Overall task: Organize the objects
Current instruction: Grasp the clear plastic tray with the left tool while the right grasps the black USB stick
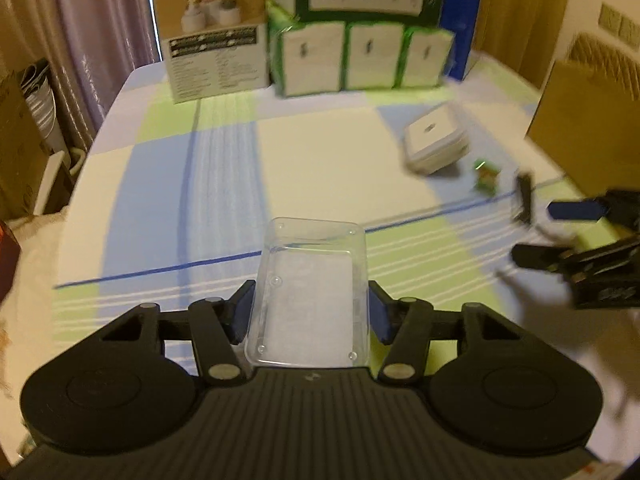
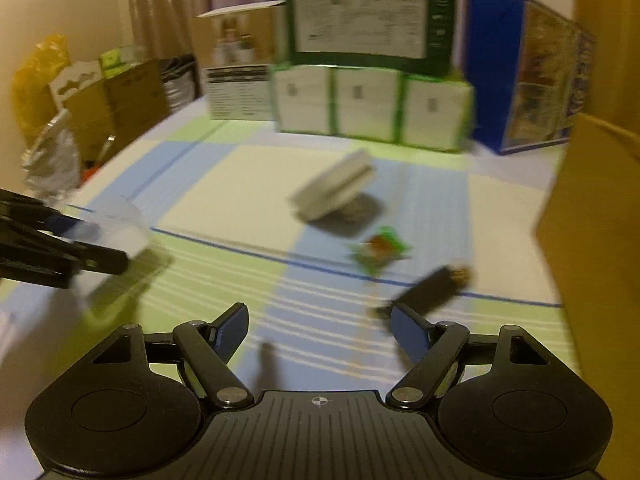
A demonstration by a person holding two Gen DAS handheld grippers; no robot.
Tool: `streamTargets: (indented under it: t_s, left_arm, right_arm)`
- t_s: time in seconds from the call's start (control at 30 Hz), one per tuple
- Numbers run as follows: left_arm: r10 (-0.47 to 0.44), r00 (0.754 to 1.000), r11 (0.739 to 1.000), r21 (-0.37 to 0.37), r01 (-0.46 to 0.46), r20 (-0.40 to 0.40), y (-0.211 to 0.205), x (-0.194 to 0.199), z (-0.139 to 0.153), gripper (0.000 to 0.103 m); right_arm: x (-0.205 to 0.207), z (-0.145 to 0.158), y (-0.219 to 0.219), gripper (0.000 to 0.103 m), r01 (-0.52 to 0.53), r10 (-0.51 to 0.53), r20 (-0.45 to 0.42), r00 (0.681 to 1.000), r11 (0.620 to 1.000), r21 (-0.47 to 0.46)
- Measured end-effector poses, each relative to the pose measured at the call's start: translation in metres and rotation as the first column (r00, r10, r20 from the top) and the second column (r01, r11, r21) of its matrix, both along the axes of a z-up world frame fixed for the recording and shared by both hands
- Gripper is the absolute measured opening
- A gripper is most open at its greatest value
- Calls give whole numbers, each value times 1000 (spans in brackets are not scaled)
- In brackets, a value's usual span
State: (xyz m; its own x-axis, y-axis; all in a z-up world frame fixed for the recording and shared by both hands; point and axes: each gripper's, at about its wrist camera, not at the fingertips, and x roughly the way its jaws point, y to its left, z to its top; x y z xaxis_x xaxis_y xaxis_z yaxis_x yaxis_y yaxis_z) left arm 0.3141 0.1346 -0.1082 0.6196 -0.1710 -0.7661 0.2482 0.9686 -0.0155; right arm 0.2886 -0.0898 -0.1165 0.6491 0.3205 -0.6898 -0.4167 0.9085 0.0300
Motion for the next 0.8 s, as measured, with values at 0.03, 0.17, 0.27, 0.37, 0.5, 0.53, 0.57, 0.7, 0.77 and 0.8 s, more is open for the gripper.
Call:
streamTargets:
  t_s: [0.03,0.17,0.27,0.37,0.5,0.53,0.57,0.7,0.77,0.8]
  left_arm:
    - [3,1000,1000,-5,-3,13,-10,-2,2,52]
    - [58,997,997,-55,-55,48,-46,-4,8,52]
    - [94,993,995,-54,-90,78,-68,-3,6,52]
    - [83,993,995,-59,-78,89,-81,-3,5,52]
    - [100,988,995,-32,-97,114,-80,-6,7,52]
    - [110,988,993,-47,-105,111,-77,-8,6,52]
    - [115,987,993,-50,-110,109,-76,-9,4,52]
    - [107,990,993,-55,-102,97,-76,-9,-2,52]
    - [101,990,994,-57,-95,99,-78,-9,-4,52]
    - [97,990,994,-56,-91,101,-79,-9,-5,52]
  right_arm:
    - [2,0,-7,77,10,-10,11,1000,1000,-15]
    - [15,-1,-34,77,66,-66,7,998,998,-17]
    - [26,-4,-46,77,106,-105,-24,994,994,24]
    - [30,-7,-47,77,75,-75,2,997,997,-14]
    - [36,-14,-45,77,-18,24,56,998,995,-103]
    - [37,-15,-47,77,-33,41,61,997,993,-112]
    - [39,-16,-47,77,-52,60,60,996,992,-118]
    - [44,-23,-47,82,-114,130,93,987,979,-167]
    - [49,-24,-50,85,-120,136,97,986,980,-157]
    - [52,-24,-50,88,-122,138,97,986,980,-155]
